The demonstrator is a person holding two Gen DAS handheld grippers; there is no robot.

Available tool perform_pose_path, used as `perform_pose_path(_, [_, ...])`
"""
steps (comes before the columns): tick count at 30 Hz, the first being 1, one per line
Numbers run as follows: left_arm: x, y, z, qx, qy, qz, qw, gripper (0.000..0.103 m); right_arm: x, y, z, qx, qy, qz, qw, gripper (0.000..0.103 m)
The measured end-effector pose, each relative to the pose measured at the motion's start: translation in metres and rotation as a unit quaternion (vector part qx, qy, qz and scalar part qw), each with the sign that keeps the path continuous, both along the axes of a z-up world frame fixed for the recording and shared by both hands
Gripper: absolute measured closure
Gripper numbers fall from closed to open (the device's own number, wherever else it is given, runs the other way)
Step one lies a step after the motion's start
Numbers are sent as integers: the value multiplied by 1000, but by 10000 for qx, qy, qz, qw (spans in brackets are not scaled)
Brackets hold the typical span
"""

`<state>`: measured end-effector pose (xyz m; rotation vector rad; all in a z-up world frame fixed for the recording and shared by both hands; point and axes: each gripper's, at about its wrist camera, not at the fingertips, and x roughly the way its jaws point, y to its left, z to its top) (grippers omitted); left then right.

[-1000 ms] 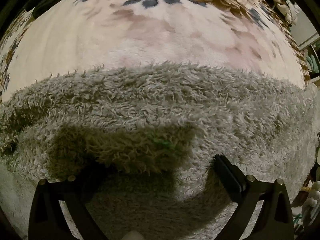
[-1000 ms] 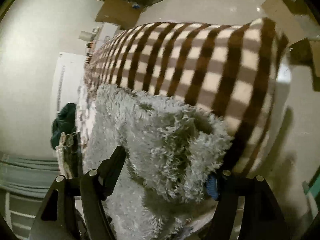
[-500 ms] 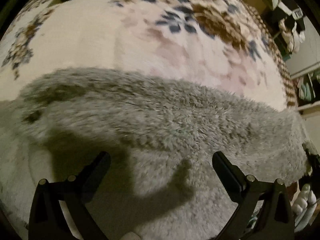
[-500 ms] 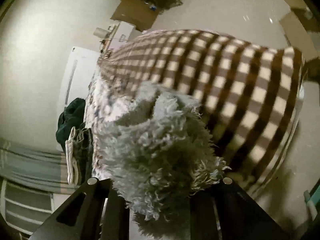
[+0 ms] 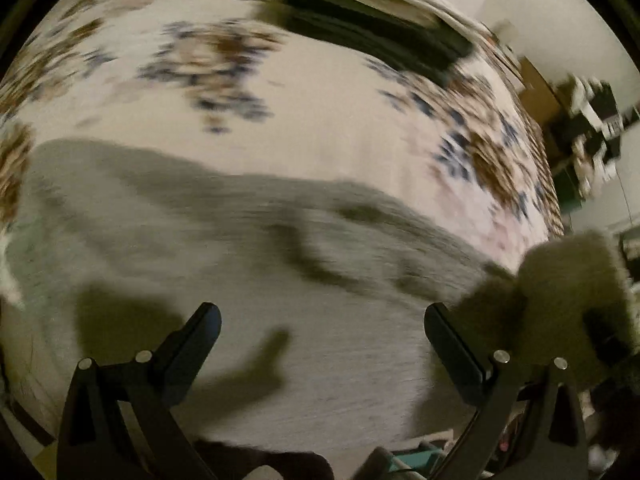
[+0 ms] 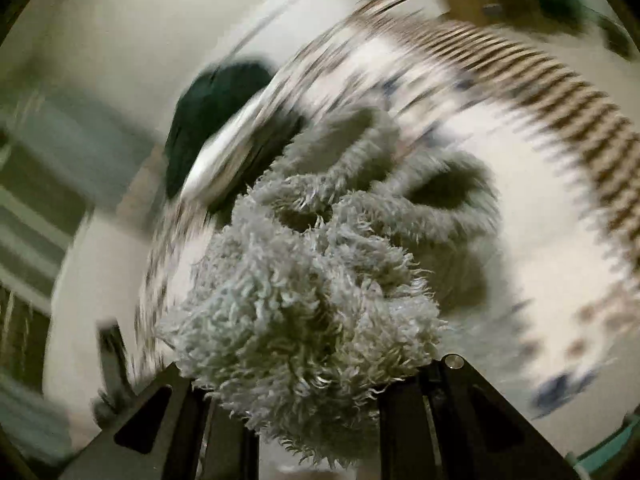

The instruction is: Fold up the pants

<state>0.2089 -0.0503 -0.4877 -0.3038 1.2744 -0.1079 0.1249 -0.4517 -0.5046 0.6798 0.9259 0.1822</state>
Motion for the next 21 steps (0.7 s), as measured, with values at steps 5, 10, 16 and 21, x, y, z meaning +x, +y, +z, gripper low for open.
perform_pose_path(5, [-20, 75, -10, 202, 183, 405, 9988, 0, 11, 144, -68, -306, 550, 1289, 9897, 86])
perform_pose_path(10, [-29, 116, -18, 173, 256, 498, 9983, 0, 7, 222, -125, -718, 1311, 2003, 9683, 79])
perform_pose_path(16, [-23, 109, 3, -32, -30, 220, 9997, 0, -14, 197, -86, 475, 1272, 1901, 9723, 11])
perform_pose_path(21, [-8, 61, 21, -309, -324, -333, 9984, 0, -17, 132, -68, 339, 1543, 1097, 9813, 11])
